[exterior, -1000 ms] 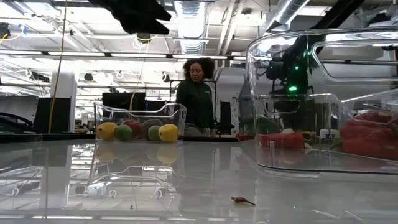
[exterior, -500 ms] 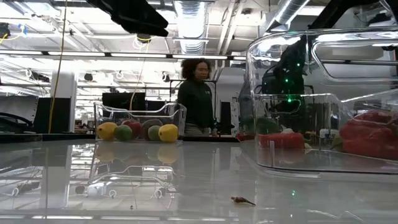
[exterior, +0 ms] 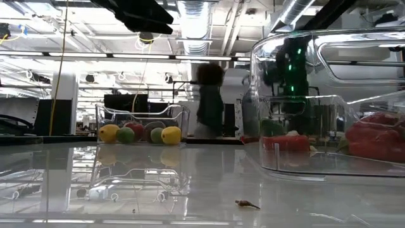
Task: Sort produce into baskets
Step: Put the red chili pepper into the bottom transparent bin, then put the red bell pepper into the bottom transparent bin, then put the right red chili pepper into the bottom transparent bin
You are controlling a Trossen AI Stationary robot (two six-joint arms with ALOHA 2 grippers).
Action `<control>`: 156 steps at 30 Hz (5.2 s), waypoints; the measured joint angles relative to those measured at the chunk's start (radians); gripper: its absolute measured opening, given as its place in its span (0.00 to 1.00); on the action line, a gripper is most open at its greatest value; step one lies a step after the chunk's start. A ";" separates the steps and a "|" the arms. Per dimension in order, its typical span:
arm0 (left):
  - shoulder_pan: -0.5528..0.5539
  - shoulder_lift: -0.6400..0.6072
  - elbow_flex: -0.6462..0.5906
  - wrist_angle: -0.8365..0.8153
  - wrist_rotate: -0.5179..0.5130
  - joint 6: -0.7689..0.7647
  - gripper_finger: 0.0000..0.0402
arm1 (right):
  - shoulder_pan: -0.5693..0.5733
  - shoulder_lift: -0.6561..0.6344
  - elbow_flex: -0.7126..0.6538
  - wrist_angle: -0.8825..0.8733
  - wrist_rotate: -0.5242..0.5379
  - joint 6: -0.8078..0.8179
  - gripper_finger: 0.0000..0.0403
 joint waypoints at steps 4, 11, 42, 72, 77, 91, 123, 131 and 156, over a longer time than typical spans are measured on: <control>0.000 0.000 0.000 0.000 0.000 -0.022 0.90 | 0.098 -0.122 0.030 -0.043 -0.042 0.067 0.43; 0.000 0.000 0.000 0.001 0.000 -0.067 0.90 | 0.409 -0.342 0.032 -0.004 -0.181 0.256 0.43; -0.112 0.001 -0.019 0.015 -0.038 -0.169 0.90 | 0.947 -0.375 0.084 -0.497 0.074 0.735 0.72; -0.138 0.001 -0.044 -0.024 0.017 -0.221 0.90 | 1.259 -0.409 -0.206 -0.180 -0.056 1.022 0.97; -0.138 0.001 -0.044 -0.033 0.015 -0.221 0.90 | 1.272 -0.352 -0.222 -0.122 -0.016 1.016 0.96; -0.138 0.001 -0.044 -0.060 0.014 -0.234 0.90 | 1.269 -0.306 -0.367 0.054 -0.025 1.015 0.92; -0.138 0.000 -0.044 -0.060 0.015 -0.235 0.90 | 1.263 -0.315 -0.012 -0.335 0.018 1.033 0.66; -0.138 0.000 -0.044 -0.060 0.015 -0.235 0.90 | 1.273 -0.316 0.053 -0.265 0.059 0.964 0.66; -0.138 0.000 -0.044 -0.074 0.016 -0.243 0.90 | 1.210 -0.316 0.032 -0.440 0.036 0.869 0.89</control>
